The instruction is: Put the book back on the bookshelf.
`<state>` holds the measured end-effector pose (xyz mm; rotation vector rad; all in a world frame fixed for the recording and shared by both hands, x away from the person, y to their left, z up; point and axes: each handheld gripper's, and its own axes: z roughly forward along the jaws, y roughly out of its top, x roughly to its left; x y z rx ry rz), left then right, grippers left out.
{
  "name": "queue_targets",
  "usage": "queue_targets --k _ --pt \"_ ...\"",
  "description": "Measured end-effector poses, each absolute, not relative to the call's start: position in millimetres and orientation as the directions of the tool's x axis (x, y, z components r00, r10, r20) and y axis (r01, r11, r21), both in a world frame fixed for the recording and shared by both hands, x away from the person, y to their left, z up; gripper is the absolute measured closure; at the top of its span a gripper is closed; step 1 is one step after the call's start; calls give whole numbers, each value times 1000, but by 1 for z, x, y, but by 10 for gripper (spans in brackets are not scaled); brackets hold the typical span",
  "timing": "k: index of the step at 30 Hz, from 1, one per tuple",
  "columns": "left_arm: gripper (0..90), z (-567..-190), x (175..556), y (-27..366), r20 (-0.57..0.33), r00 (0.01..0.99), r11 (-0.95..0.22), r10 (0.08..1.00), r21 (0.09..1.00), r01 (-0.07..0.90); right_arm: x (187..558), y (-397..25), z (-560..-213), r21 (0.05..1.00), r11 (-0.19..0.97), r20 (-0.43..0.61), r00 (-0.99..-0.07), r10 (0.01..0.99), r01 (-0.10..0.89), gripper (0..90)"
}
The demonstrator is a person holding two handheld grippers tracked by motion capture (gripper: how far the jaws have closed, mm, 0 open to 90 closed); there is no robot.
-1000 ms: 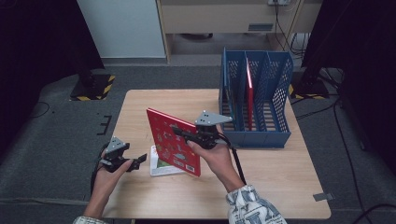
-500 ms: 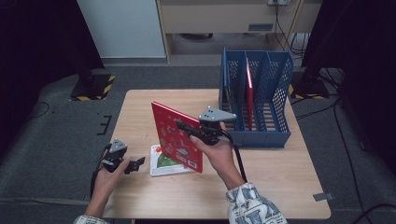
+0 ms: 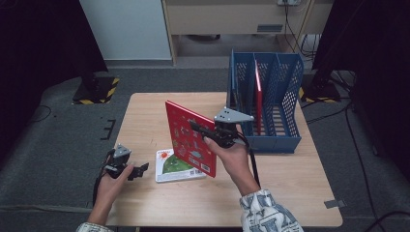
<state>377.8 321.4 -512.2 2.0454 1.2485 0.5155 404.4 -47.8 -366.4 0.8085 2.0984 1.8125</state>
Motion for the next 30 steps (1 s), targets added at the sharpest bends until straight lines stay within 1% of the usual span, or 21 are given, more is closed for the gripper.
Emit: queue_targets --k 30 --pt "47 -515 378 325 5 441 -317 898 702 638 378 -106 -363 967 55 166 -778 606 250 797"
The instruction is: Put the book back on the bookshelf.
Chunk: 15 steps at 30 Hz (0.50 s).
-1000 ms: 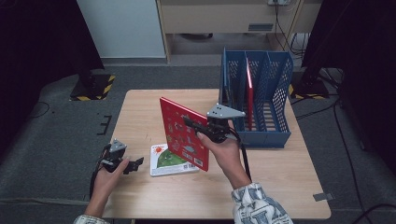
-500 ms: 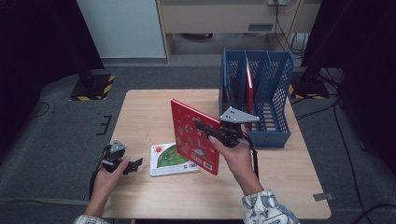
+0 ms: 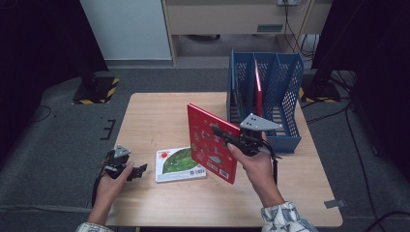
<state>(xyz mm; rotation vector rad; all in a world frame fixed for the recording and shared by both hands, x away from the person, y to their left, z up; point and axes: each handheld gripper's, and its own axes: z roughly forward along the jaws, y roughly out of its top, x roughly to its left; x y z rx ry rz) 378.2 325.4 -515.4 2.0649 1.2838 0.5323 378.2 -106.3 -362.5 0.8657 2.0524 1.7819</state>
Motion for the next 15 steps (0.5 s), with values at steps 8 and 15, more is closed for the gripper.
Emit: queue_targets --k 8,15 --pt "51 -515 378 328 10 432 -314 902 702 640 374 -120 -365 966 49 169 -763 623 254 797" --pt "51 -516 378 328 12 433 -317 901 699 641 372 -130 -364 966 49 167 -755 634 255 797"
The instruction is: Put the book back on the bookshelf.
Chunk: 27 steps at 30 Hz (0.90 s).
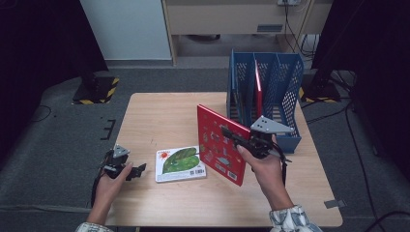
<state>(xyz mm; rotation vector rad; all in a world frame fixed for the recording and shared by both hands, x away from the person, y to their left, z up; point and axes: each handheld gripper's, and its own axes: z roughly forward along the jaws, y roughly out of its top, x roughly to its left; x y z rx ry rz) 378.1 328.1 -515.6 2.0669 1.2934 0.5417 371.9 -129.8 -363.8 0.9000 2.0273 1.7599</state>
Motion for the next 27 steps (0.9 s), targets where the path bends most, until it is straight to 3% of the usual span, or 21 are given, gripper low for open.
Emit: queue_targets --k 27 --pt "51 -516 378 328 20 432 -324 902 693 644 350 -174 -362 965 43 162 -721 674 257 798"
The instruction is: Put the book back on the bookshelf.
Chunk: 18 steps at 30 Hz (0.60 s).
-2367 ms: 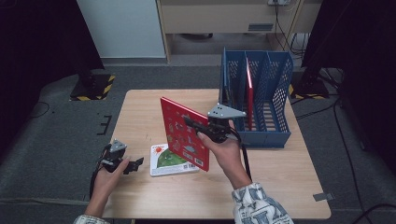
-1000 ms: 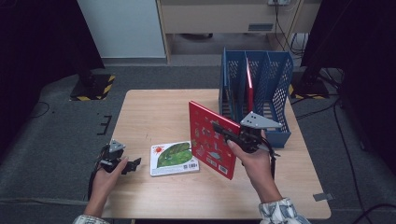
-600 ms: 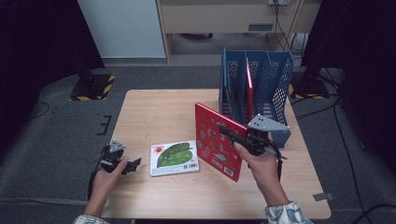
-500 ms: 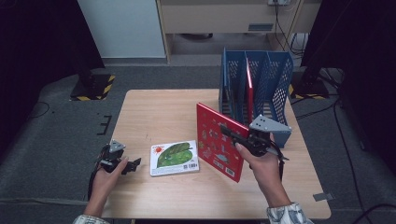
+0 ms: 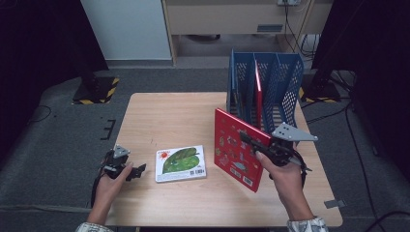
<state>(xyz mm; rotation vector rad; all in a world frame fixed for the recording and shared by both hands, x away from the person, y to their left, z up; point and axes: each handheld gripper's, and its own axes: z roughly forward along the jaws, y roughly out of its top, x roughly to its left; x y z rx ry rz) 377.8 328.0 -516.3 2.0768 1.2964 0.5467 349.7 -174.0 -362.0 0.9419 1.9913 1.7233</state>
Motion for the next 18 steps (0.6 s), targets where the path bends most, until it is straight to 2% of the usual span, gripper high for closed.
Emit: queue_targets --k 18 --pt "50 -517 378 326 24 434 -330 901 688 646 333 -202 -367 964 14 180 -690 701 266 797"
